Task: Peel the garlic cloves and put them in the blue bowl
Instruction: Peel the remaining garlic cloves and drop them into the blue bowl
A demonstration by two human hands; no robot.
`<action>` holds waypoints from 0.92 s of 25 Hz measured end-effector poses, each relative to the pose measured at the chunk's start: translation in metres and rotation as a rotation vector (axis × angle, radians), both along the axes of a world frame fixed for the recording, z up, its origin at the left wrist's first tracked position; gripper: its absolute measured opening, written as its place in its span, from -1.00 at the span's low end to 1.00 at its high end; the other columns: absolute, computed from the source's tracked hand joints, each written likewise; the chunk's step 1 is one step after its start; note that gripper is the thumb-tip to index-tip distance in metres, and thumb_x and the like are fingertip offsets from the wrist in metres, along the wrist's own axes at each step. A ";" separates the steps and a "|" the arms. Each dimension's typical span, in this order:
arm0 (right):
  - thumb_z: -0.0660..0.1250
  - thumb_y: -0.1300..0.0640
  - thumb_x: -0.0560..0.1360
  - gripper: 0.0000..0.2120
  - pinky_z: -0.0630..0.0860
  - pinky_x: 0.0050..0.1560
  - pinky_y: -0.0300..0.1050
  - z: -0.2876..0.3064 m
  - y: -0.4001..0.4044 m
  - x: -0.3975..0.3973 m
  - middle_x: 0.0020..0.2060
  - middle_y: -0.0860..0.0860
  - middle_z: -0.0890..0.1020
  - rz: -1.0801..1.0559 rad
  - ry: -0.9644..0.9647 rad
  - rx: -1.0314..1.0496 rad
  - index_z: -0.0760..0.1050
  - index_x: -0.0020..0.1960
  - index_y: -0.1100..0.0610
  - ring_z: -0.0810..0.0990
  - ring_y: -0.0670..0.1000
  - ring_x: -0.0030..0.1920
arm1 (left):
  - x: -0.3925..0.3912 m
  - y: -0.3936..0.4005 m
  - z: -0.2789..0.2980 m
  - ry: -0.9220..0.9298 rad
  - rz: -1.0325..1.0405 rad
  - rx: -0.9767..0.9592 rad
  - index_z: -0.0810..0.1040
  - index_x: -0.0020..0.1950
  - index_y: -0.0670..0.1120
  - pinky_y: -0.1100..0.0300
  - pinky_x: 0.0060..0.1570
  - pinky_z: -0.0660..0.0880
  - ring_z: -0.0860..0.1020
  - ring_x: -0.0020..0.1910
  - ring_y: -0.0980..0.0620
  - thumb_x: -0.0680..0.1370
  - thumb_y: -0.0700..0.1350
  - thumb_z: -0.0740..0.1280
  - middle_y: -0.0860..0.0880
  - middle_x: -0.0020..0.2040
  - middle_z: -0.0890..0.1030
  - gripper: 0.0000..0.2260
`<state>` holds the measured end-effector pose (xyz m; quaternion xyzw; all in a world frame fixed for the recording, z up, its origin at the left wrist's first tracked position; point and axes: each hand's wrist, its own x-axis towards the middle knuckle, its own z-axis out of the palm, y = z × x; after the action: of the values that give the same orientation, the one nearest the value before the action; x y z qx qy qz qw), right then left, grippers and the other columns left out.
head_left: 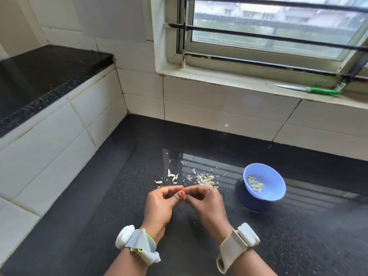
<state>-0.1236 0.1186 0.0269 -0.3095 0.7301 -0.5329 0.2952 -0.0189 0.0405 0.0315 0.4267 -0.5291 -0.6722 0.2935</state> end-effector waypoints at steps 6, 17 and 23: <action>0.49 0.39 0.38 -0.83 0.57 -0.23 -0.24 0.012 0.022 -0.008 -0.30 0.02 0.71 -0.122 -0.195 -0.102 0.66 -0.17 0.14 0.66 -0.06 -0.27 | -0.011 0.022 0.015 0.029 -0.038 0.043 0.66 -0.13 -0.15 0.23 -0.21 0.60 0.62 -0.27 0.06 0.41 -0.34 0.44 -0.09 -0.27 0.68 -0.89; 0.52 0.36 0.34 -0.72 0.60 -0.14 -0.18 0.027 0.038 -0.029 -0.27 0.00 0.71 -0.059 0.007 -0.113 0.53 -0.15 0.05 0.69 -0.04 -0.22 | -0.024 0.048 0.022 0.014 -0.054 0.137 0.67 -0.04 -0.21 0.27 -0.26 0.56 0.57 -0.31 0.07 0.47 -0.30 0.38 -0.08 -0.30 0.65 -0.89; 0.48 0.33 0.41 -0.74 0.54 -0.19 -0.34 0.028 0.022 -0.025 -0.27 -0.05 0.68 -0.150 0.101 -0.207 0.48 -0.10 0.05 0.66 -0.11 -0.23 | -0.041 0.039 0.028 0.351 0.081 0.705 0.57 0.00 -0.24 0.38 -0.43 0.52 0.60 -0.41 0.15 0.56 -0.30 0.22 -0.04 -0.32 0.65 -0.87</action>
<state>-0.1482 0.1410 0.0547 -0.3094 0.7063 -0.6096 0.1839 -0.0600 0.0794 0.0595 0.4003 -0.1903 -0.8634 0.2411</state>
